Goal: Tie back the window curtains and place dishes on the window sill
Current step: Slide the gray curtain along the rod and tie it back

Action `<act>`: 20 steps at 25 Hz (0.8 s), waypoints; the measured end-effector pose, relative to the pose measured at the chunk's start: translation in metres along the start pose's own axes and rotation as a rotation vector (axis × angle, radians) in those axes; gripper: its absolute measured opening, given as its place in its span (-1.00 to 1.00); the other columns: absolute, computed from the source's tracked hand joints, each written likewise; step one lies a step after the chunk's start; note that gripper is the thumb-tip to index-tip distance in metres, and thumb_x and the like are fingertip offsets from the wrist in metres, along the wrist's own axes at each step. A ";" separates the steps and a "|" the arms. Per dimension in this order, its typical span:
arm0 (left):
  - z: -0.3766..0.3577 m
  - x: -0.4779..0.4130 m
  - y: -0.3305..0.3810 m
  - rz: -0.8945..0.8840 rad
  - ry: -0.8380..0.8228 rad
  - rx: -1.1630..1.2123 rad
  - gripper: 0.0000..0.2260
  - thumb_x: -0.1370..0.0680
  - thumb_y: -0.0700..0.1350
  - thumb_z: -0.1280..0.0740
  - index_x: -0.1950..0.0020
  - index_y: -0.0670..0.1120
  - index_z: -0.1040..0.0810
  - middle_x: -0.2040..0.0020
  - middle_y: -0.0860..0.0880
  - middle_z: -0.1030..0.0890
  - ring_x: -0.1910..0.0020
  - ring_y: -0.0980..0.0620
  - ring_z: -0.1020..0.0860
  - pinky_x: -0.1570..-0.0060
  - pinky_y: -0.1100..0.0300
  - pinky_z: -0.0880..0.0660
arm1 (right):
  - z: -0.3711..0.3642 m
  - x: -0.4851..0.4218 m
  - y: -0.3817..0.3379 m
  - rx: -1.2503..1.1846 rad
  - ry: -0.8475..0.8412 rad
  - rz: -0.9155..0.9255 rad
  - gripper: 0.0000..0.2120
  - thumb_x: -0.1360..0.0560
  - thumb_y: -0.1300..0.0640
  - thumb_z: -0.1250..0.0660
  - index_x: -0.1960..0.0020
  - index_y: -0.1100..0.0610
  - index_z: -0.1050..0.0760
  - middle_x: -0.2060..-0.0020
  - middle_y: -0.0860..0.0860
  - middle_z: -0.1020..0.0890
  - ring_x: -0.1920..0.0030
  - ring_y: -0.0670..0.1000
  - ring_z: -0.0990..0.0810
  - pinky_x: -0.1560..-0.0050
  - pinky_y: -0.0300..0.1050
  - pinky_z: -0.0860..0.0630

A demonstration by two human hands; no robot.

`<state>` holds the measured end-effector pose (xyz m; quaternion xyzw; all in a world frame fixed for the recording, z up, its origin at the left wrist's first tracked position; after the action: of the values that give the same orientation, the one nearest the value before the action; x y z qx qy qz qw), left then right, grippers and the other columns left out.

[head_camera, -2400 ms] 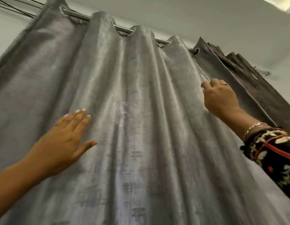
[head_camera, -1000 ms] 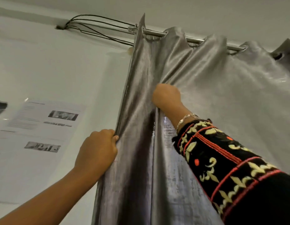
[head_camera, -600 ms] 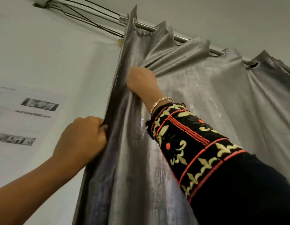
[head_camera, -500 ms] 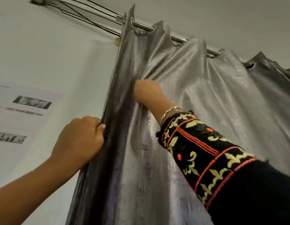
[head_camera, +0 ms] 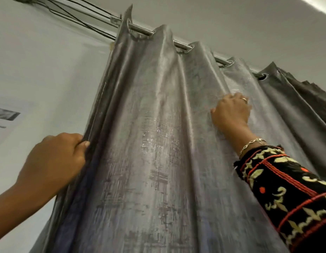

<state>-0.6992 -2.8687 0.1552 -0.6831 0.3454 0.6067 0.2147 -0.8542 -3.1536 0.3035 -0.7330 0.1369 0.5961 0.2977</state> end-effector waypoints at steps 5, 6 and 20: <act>-0.007 0.002 -0.003 0.023 0.034 -0.032 -0.80 -0.50 -0.17 -0.29 0.33 -0.13 -0.54 0.54 -0.05 -0.43 0.51 -0.12 -0.40 0.37 0.08 -0.39 | -0.011 -0.007 0.034 -0.068 -0.195 -0.027 -0.67 -0.55 0.05 -0.22 -0.19 0.26 -0.46 -0.12 0.22 -0.54 -0.12 0.23 -0.50 0.04 -0.03 -0.39; -0.008 0.003 -0.003 0.022 0.034 -0.032 -0.80 -0.50 -0.18 -0.30 0.34 -0.14 -0.53 0.54 -0.05 -0.43 0.52 -0.12 -0.40 0.37 0.07 -0.40 | -0.012 -0.005 0.029 -0.106 -0.188 0.005 -0.73 -0.55 0.17 -0.18 -0.18 0.27 -0.47 -0.11 0.23 -0.55 -0.11 0.24 -0.52 0.06 -0.06 -0.40; 0.008 0.005 0.003 -0.021 -0.001 -0.009 -0.61 -0.53 -0.12 -0.23 0.48 -0.01 -0.22 0.52 0.00 -0.31 0.45 -0.11 -0.31 0.39 0.11 -0.19 | 0.025 -0.003 -0.112 -0.411 -0.133 0.162 -0.70 -0.54 0.26 -0.09 -0.21 0.27 -0.45 -0.19 0.21 -0.53 -0.20 0.20 -0.49 -0.07 -0.07 -0.44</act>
<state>-0.7067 -2.8661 0.1493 -0.6873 0.3353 0.6062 0.2183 -0.8126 -3.0510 0.3346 -0.7239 0.0513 0.6805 0.1016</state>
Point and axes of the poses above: each hand's wrist, its own x-axis away from the middle knuckle, its own z-axis out of the back of the hand, y = z × x, the point moved 2 cm from there along -x, towards the middle knuckle
